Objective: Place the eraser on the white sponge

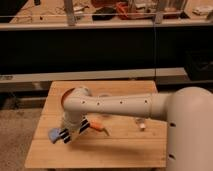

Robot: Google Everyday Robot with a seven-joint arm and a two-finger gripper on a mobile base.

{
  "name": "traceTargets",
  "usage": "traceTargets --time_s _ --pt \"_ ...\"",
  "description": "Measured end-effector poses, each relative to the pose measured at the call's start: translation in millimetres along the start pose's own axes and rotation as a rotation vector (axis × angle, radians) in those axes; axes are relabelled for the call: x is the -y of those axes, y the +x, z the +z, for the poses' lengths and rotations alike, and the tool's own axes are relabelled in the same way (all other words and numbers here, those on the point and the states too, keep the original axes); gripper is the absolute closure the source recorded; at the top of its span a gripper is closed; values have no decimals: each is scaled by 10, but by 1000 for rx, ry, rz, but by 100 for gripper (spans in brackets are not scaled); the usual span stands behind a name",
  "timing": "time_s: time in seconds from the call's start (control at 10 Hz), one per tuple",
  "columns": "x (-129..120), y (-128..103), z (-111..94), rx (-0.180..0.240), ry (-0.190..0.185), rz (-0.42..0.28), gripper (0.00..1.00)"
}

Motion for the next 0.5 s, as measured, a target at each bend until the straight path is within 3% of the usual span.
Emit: traceTargets --time_s 0.2,0.5 --pt "96 32 10 -16 9 -1 100" --pt "296 -151 114 -32 3 -19 100"
